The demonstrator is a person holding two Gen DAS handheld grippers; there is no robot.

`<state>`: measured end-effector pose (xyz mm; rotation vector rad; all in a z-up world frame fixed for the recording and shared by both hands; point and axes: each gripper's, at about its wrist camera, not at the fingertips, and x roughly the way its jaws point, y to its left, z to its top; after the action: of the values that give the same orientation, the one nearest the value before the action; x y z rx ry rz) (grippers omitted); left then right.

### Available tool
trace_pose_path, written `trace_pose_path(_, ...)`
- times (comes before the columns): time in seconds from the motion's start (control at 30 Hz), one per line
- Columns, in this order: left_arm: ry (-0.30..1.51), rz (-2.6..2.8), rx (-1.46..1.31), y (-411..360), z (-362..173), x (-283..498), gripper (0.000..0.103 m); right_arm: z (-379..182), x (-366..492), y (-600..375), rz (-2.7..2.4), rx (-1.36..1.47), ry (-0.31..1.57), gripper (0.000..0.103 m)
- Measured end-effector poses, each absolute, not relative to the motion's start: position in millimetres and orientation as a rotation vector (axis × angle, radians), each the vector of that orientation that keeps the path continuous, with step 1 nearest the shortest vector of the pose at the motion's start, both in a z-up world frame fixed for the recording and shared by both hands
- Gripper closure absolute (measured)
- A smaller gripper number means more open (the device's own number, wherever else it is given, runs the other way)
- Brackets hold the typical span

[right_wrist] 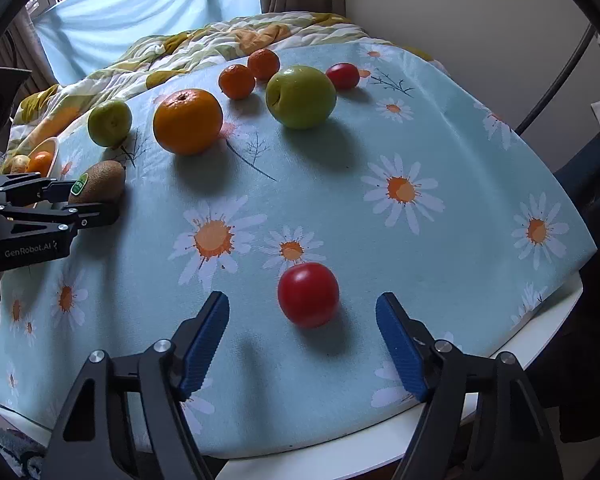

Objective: Organize fruits
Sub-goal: 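Grasp the kiwi with the left tool while the right tool grasps the red tomato, then carry the kiwi into the bowl and open the left tool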

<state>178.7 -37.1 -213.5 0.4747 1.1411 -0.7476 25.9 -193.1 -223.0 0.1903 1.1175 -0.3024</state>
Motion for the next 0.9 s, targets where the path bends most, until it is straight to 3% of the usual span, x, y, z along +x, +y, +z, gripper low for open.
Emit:
trace_pose_path(0.53,1.158,-0.703,0.413,-26.4,-212.0,163.1,0.051,-225.2,28.9,-192.7,-0.262,0.131,1.118,0.052)
trace_pose_path(0.7,1.161,-0.672,0.384,-22.4,-211.6,157.0,0.052,-227.8,31.9,-196.8,-0.225,0.121,1.128,0.075)
trace_pose_path(0.9,1.157,-0.621,0.329,-17.1,-204.0,150.0,0.052,-216.9,32.3,-196.7,-0.168,0.085,1.108,0.075)
